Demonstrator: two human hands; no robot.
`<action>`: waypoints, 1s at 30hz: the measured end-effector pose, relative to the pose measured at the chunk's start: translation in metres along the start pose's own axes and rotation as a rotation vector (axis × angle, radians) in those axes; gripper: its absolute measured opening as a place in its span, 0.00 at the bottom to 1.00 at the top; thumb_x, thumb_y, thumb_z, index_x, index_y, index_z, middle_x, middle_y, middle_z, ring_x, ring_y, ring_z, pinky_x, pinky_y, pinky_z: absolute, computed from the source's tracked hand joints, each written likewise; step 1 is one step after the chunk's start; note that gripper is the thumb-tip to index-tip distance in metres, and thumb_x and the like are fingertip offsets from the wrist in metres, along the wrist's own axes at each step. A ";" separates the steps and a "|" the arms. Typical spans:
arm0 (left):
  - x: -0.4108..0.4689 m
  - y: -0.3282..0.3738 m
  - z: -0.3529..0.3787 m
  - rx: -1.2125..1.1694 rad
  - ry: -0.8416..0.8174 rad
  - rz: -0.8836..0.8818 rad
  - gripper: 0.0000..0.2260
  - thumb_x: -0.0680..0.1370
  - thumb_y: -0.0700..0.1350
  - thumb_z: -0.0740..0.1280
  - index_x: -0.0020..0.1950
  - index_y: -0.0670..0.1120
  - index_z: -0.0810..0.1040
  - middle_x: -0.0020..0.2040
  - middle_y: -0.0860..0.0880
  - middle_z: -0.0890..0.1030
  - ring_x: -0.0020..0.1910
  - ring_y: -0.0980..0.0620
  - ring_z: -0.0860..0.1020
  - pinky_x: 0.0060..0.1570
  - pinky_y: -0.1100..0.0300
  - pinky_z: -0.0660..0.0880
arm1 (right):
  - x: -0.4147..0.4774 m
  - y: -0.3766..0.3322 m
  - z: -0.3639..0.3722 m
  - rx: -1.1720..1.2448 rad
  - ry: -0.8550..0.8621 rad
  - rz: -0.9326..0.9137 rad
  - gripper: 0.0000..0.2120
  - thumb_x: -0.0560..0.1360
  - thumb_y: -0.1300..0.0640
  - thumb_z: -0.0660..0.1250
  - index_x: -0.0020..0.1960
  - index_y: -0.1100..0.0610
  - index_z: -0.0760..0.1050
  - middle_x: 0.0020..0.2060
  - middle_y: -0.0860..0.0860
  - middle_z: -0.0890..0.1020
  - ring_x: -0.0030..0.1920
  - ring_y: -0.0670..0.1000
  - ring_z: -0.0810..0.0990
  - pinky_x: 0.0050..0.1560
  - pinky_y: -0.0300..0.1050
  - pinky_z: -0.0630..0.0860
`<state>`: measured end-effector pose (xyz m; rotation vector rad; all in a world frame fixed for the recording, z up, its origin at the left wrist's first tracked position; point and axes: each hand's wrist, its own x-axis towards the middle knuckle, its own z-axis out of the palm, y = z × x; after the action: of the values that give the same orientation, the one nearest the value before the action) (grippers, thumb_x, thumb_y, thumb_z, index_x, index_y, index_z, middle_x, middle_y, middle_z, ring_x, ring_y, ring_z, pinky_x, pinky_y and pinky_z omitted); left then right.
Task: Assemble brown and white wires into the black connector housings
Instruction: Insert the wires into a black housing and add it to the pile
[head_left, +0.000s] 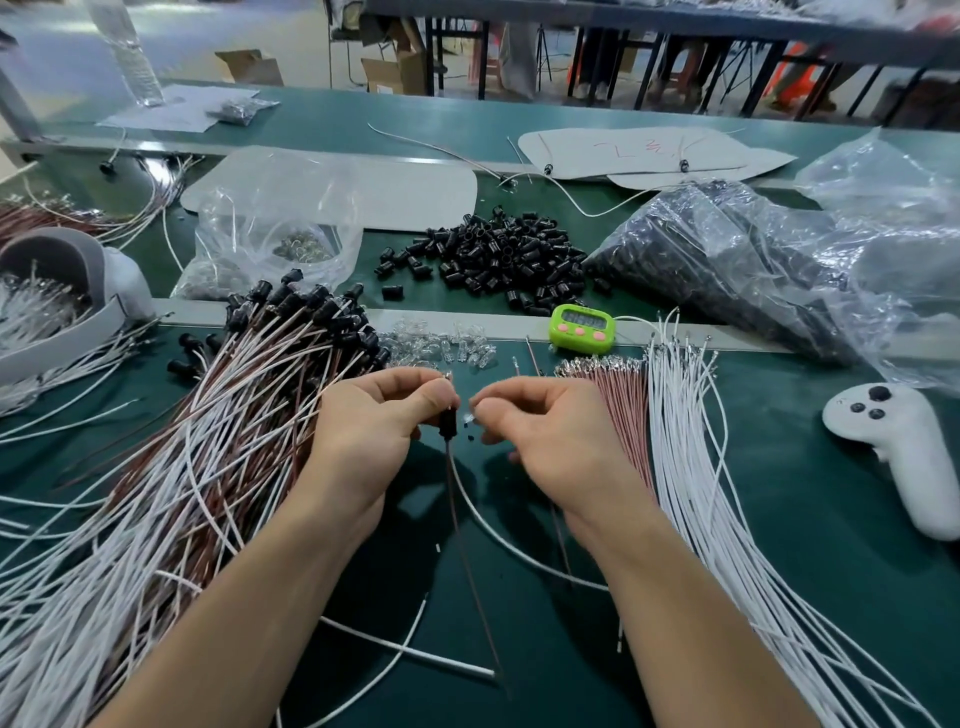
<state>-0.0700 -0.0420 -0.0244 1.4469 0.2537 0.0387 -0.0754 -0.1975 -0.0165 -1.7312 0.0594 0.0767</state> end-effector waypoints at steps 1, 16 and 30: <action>0.000 -0.001 0.000 0.035 -0.006 0.005 0.06 0.72 0.39 0.78 0.39 0.51 0.88 0.37 0.44 0.86 0.33 0.52 0.81 0.41 0.58 0.78 | 0.002 -0.001 -0.005 -0.013 0.039 -0.018 0.08 0.75 0.63 0.74 0.41 0.53 0.86 0.35 0.49 0.87 0.32 0.46 0.83 0.32 0.34 0.73; -0.009 0.000 0.005 0.286 -0.121 0.071 0.07 0.72 0.34 0.77 0.36 0.44 0.86 0.34 0.44 0.86 0.30 0.53 0.81 0.33 0.66 0.77 | 0.005 -0.001 -0.010 0.029 -0.033 -0.170 0.10 0.79 0.65 0.69 0.44 0.54 0.84 0.34 0.53 0.85 0.30 0.49 0.81 0.30 0.34 0.72; -0.008 0.001 0.004 0.240 -0.157 0.108 0.10 0.72 0.33 0.77 0.37 0.48 0.88 0.33 0.44 0.86 0.30 0.53 0.82 0.33 0.67 0.76 | 0.007 0.001 -0.021 -0.124 -0.066 -0.141 0.11 0.74 0.67 0.74 0.41 0.52 0.86 0.30 0.48 0.84 0.30 0.45 0.81 0.34 0.34 0.75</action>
<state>-0.0767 -0.0467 -0.0219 1.6923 0.0525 -0.0182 -0.0677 -0.2181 -0.0144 -1.8499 -0.1182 0.0345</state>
